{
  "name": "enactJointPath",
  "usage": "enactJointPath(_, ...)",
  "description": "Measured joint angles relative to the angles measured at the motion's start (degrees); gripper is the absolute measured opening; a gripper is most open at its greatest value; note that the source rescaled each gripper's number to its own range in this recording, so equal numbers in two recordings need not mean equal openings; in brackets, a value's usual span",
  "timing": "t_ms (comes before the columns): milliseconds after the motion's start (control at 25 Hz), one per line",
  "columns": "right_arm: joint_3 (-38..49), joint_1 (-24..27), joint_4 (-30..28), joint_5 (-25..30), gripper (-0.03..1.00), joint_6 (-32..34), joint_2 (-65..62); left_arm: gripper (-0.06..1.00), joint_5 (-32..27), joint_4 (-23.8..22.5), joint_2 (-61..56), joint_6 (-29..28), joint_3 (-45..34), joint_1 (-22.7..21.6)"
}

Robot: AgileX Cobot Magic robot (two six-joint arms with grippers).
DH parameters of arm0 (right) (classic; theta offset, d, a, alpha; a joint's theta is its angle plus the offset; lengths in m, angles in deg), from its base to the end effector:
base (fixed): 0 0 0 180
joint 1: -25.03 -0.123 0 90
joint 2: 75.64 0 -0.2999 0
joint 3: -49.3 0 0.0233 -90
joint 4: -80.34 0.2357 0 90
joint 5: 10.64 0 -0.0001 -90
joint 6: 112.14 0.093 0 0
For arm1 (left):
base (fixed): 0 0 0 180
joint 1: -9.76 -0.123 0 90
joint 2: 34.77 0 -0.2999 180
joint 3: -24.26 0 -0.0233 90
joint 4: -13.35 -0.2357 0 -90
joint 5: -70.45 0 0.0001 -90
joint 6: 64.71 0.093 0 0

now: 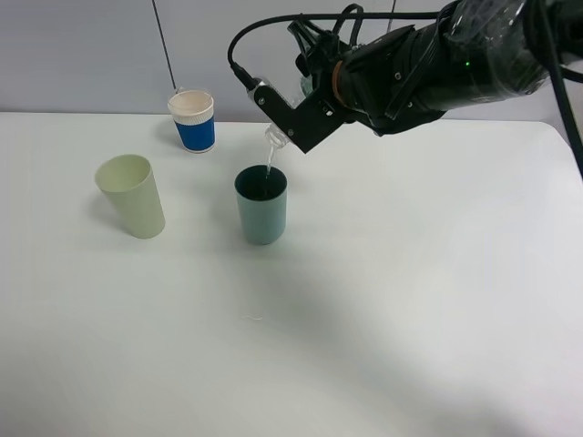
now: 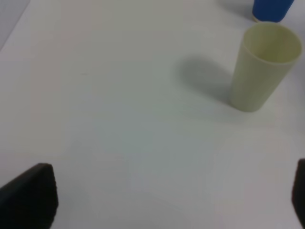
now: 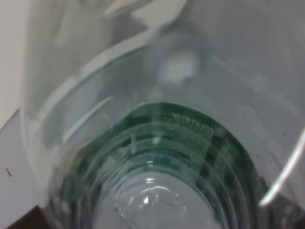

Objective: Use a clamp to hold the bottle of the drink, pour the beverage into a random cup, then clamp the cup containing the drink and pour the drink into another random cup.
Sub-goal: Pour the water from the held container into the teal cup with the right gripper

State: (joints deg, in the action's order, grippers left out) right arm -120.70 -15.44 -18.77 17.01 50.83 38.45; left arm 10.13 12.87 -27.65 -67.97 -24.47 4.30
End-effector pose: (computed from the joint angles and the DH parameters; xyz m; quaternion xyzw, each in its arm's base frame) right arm 0.3341 0.2289 0.2435 -0.8001 0.2786 -0.4643 0.2581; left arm -0.0321 -0.0024 0.2707 -0.0647 0.8464 0.0143 0.5285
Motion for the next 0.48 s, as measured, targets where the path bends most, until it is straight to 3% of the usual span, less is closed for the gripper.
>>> enactJointPath(480,0.0,0.0,0.0,-1.0,0.02,-6.1,0.0,1.00,0.0,0.0,0.0,0.0,0.0,0.0)
